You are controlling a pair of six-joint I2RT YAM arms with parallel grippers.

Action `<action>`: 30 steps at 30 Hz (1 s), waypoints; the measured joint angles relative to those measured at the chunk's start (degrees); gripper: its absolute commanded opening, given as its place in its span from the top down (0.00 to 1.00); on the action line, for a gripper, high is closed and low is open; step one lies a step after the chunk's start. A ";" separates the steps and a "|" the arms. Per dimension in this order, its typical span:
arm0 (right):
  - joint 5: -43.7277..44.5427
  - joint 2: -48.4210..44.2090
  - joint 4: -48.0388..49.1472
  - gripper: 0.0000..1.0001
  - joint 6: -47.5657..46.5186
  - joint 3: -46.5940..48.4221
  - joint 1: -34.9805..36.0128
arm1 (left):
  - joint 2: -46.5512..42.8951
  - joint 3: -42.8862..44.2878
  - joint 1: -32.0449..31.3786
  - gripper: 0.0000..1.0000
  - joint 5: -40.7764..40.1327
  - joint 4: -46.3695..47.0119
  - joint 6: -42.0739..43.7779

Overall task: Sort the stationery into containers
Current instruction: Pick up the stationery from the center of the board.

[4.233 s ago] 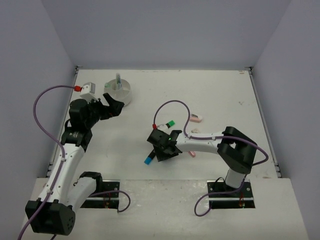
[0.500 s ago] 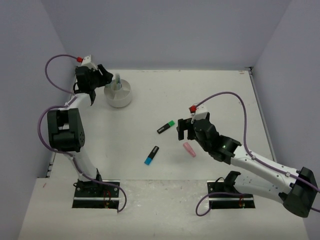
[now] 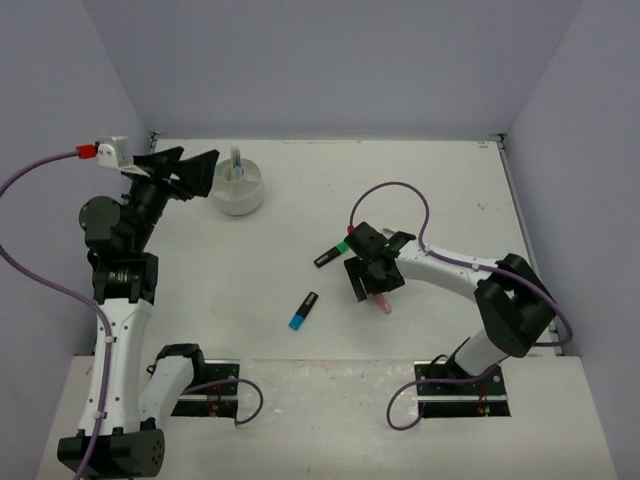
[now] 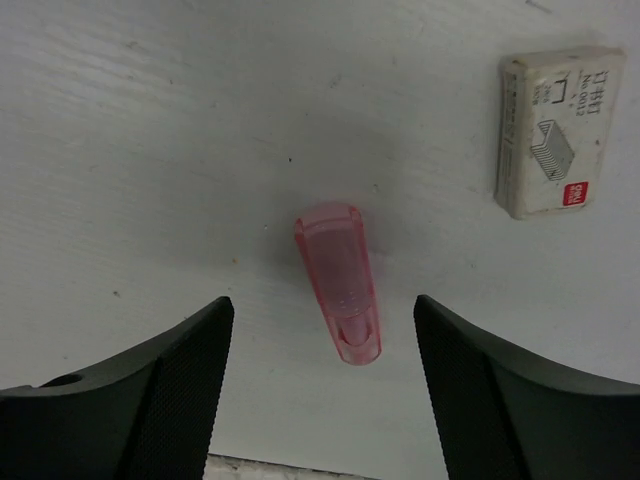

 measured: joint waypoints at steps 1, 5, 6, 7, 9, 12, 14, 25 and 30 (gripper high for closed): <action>-1.10 1.30 -0.92 0.35 0.01 0.34 -0.20 | -0.80 -1.50 0.00 0.00 1.07 -0.40 0.10; -3.85 4.59 -2.27 0.44 0.14 0.69 -1.38 | -1.31 -6.37 0.00 0.00 3.65 -6.43 1.45; -4.54 5.50 -2.41 0.46 0.14 0.77 -1.54 | -1.32 -6.91 0.00 0.00 4.34 -7.91 1.61; -5.25 6.36 -2.75 0.50 0.13 1.05 -1.68 | -1.34 -7.17 0.00 0.00 5.03 -8.91 1.86; -6.64 7.97 -3.64 0.64 0.03 1.87 -1.92 | -1.36 -7.33 0.00 0.00 6.40 -10.13 2.39; -8.12 9.41 -4.14 0.87 -0.56 3.34 -1.96 | -1.94 -7.86 -0.05 0.00 8.32 -9.85 2.45; -9.63 9.57 -3.59 1.00 -1.01 3.62 -1.96 | -2.80 -9.36 -0.32 0.01 9.32 -9.20 2.35; -3.14 -3.57 8.95 1.00 -3.91 1.86 11.87 | 1.53 -16.07 -21.47 0.00 10.46 -1.40 -3.43; 1.60 -18.17 23.51 1.00 -4.06 -1.15 17.46 | 6.50 -19.09 -29.95 0.00 9.99 4.96 -7.83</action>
